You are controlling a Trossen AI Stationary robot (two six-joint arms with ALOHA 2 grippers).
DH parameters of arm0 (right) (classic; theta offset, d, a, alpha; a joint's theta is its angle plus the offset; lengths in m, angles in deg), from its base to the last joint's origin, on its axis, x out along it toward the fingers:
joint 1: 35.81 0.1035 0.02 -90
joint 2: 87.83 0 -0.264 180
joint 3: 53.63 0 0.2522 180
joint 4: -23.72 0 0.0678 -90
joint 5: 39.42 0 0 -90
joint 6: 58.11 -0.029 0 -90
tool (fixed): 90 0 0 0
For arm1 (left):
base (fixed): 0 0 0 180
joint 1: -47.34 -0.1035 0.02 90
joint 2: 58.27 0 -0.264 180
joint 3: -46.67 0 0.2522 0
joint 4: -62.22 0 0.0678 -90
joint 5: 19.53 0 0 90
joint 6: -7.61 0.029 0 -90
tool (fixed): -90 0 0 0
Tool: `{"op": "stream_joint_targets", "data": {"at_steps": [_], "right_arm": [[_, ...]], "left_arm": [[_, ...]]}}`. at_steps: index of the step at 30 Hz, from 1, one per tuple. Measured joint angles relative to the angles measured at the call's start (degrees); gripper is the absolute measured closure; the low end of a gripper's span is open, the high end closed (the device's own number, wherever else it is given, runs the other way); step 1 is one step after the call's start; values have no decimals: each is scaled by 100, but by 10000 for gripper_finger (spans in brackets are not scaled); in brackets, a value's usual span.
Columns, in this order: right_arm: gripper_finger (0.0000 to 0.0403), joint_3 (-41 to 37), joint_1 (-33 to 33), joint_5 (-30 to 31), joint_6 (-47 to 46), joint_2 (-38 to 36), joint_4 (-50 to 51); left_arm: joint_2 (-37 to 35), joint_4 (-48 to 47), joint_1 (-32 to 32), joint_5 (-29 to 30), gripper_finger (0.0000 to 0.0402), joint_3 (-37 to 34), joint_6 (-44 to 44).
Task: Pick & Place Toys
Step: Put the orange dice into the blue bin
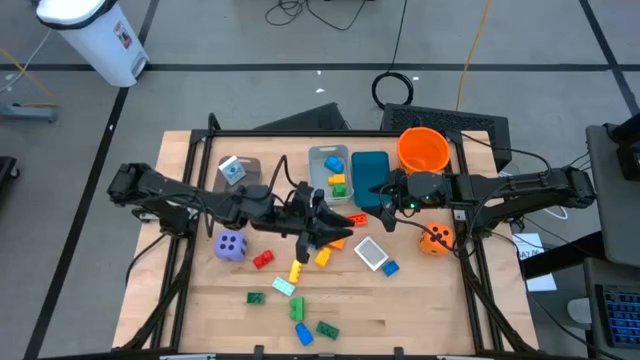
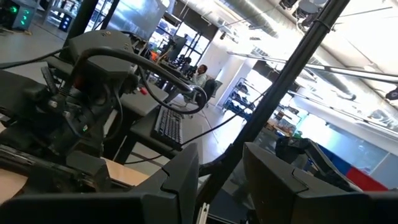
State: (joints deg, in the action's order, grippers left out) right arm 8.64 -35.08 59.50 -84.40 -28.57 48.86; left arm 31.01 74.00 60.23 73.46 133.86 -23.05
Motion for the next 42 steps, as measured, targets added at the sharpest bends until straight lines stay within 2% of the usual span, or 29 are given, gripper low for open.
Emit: {"op": "stream_joint_targets", "data": {"at_steps": [9, 16, 29, 36, 42], "right_arm": [[78, 0, 0, -1, -1, 0, 0], [78, 0, 0, 1, 0, 0, 0], [78, 0, 0, -1, 0, 0, 0], [78, 0, 0, -1, 1, 0, 0], [78, 0, 0, -1, 1, 0, 0]], "left_arm": [[-17, -8, 4, -210, 270, 1, -120], [-381, -270, 4, -277, 270, 2, 35], [-1478, -1455, 228, 385, 270, 4, 625], [-1644, -1710, 411, 654, 270, 4, 745], [-1637, -1727, 461, 590, 270, 4, 767]]}}
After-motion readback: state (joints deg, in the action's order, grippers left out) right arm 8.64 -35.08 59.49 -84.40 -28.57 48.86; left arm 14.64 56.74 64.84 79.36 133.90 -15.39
